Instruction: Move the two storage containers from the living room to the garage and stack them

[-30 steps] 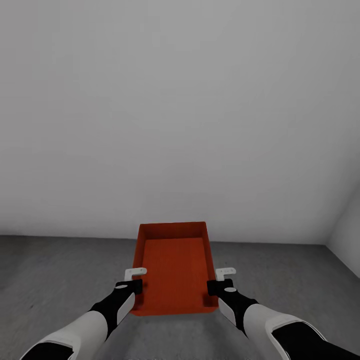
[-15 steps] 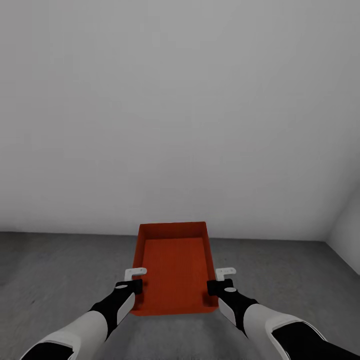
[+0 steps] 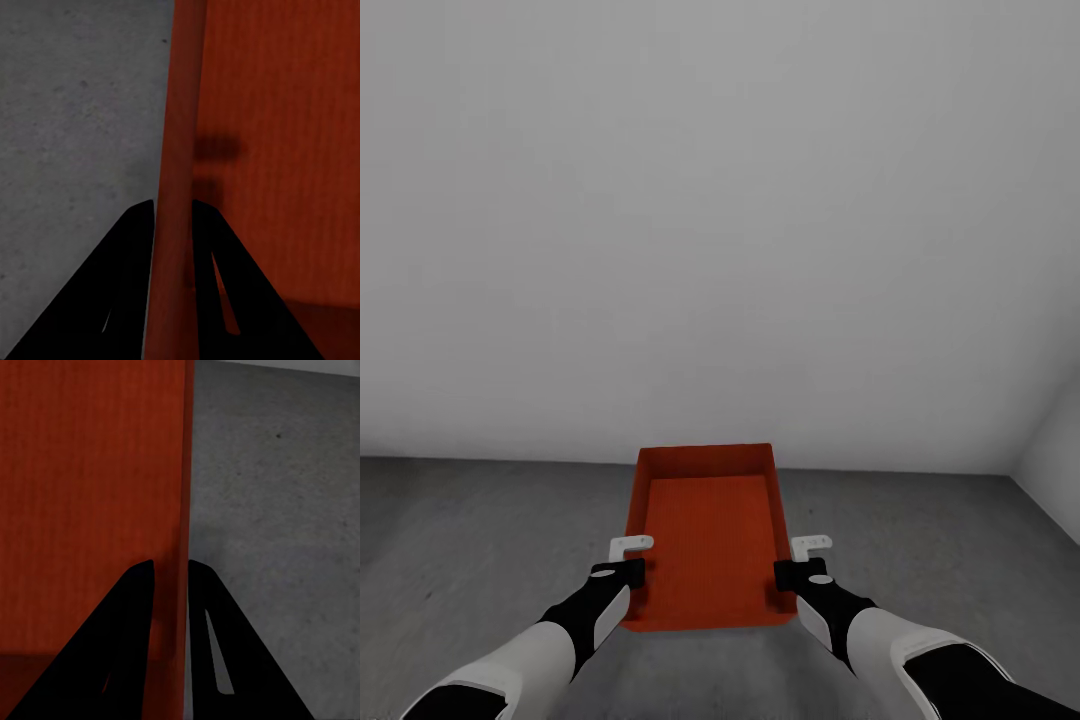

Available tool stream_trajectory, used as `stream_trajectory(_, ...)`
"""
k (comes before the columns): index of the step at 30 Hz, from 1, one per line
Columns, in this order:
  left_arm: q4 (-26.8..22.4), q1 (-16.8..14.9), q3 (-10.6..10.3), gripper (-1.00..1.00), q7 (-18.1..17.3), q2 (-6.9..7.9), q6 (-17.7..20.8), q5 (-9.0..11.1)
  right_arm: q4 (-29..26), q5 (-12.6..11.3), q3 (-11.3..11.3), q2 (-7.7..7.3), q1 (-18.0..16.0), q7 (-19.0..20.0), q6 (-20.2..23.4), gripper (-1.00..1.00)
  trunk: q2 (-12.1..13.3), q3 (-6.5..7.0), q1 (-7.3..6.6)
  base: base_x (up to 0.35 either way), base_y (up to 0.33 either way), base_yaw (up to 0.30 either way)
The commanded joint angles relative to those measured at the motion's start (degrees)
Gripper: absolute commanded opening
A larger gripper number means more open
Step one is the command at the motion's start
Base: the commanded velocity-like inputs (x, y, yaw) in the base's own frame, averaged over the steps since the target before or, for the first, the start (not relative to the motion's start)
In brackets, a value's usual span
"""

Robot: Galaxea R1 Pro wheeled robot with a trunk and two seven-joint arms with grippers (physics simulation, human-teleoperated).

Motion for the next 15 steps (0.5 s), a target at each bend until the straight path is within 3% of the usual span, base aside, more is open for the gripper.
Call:
stream_trajectory(1,-0.24,-0.05,1.40,-1.00,0.76,1.38,0.42,-0.68,0.09,-0.91,-0.64,-0.14,-0.03,-0.28,-0.30,-1.00,-0.03,-0.15,-0.01,0.000,0.000,0.000)
stream_trajectory(15,-0.24,-0.05,1.40,-1.00,0.76,1.37,0.43,-0.68,0.09,-0.92,-0.58,-0.14,-0.03,-0.28,-0.30,-1.00,-0.03,-1.45,-0.01,0.000,0.000,0.000)
